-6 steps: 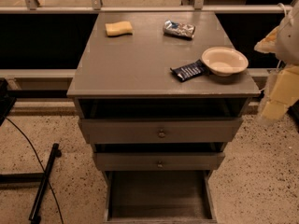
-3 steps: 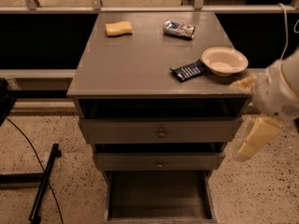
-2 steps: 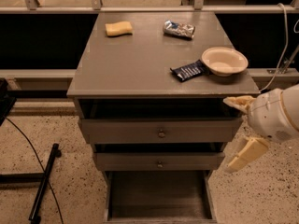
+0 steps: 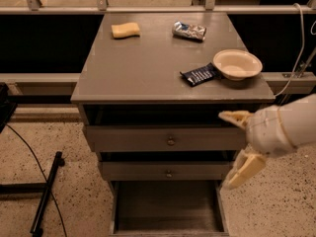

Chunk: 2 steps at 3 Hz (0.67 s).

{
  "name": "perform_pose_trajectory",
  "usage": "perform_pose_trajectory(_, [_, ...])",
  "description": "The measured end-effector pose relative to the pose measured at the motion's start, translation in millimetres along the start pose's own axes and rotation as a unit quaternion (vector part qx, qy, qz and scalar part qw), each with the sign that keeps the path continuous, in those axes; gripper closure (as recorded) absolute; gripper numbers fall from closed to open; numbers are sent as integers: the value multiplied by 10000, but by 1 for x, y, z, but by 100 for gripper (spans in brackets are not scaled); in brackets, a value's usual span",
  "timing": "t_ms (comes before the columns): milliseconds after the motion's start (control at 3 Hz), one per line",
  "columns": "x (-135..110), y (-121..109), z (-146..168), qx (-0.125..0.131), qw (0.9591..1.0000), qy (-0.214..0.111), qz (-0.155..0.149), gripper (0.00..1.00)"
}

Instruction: Close bottom drawer

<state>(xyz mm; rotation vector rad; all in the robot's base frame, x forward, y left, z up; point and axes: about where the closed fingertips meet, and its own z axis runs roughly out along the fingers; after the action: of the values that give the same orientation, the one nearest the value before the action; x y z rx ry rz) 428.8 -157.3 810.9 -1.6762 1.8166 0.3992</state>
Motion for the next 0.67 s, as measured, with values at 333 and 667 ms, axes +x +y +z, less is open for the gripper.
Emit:
perform_pose_trajectory(333, [10,18,57,-68,9973,-719,-116,0])
perform_pose_trajectory(667, [-4,33,100,-59,9878,-1448,-568,0])
